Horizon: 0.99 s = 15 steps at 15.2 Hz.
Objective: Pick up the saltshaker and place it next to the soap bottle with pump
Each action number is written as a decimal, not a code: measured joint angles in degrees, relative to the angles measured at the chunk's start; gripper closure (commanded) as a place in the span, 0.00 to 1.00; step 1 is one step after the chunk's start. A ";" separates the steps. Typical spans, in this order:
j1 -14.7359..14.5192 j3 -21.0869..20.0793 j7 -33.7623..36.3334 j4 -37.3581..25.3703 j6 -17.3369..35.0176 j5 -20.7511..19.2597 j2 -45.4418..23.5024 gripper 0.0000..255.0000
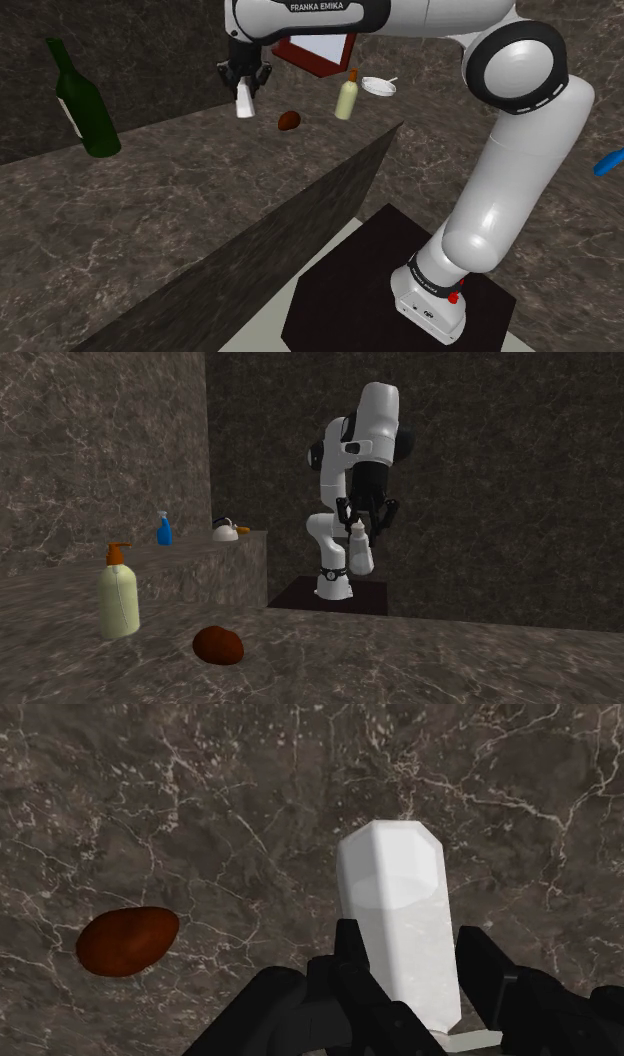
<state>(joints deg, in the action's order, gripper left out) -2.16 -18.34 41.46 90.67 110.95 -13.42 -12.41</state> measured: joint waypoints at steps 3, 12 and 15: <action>-0.06 -0.06 -0.45 -2.25 -2.27 0.19 0.06 1.00; -0.67 -0.26 -1.41 -10.56 -9.59 0.17 -0.91 1.00; -1.00 -0.33 -1.67 -13.79 -12.17 -0.01 -1.60 1.00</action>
<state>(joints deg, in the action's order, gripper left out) -3.15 -18.67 39.79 76.88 98.78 -13.43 -14.01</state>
